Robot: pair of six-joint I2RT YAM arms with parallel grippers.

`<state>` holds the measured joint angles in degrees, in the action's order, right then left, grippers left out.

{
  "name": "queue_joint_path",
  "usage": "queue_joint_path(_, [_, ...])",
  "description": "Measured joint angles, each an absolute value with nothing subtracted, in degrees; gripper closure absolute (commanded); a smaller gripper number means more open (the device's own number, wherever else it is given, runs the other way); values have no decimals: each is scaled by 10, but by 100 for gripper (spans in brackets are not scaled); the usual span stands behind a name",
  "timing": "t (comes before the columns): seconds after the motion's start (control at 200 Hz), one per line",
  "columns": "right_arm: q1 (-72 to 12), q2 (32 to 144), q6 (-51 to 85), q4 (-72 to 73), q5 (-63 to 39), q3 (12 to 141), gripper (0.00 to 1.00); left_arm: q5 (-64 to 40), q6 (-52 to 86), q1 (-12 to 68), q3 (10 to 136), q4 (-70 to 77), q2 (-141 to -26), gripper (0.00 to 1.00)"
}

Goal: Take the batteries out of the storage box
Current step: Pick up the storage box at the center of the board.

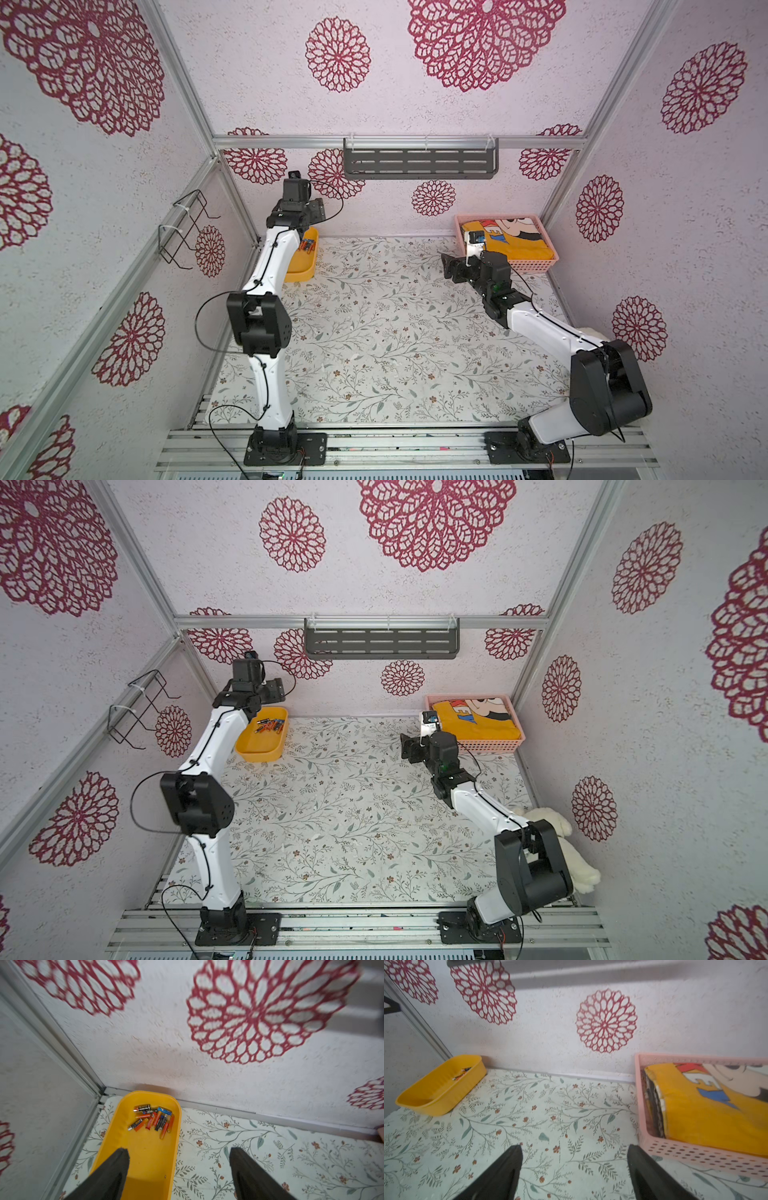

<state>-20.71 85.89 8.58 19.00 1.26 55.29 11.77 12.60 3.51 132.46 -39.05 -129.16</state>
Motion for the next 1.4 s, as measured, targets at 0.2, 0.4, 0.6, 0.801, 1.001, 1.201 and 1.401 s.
queue_joint_path(0.2, [-208,853,86,151,19,518,13,74,138,25,1457,-539,-1447,30])
queue_joint_path(0.4, [-208,829,85,128,40,478,12,51,146,18,1415,-574,-1456,44])
queue_joint_path(0.6, [-208,824,80,127,53,468,12,50,146,17,1358,-573,-1456,50])
queue_joint_path(0.801, [-208,824,79,127,58,468,11,57,142,17,1346,-573,-1456,65])
queue_joint_path(1.001, [-208,825,80,130,59,468,11,70,139,22,1323,-567,-1440,82])
queue_joint_path(1.201, [-208,845,81,130,58,468,8,85,137,40,1294,-567,-1410,90])
queue_joint_path(1.401, [-208,858,84,130,59,468,6,87,142,65,1259,-581,-1369,100])
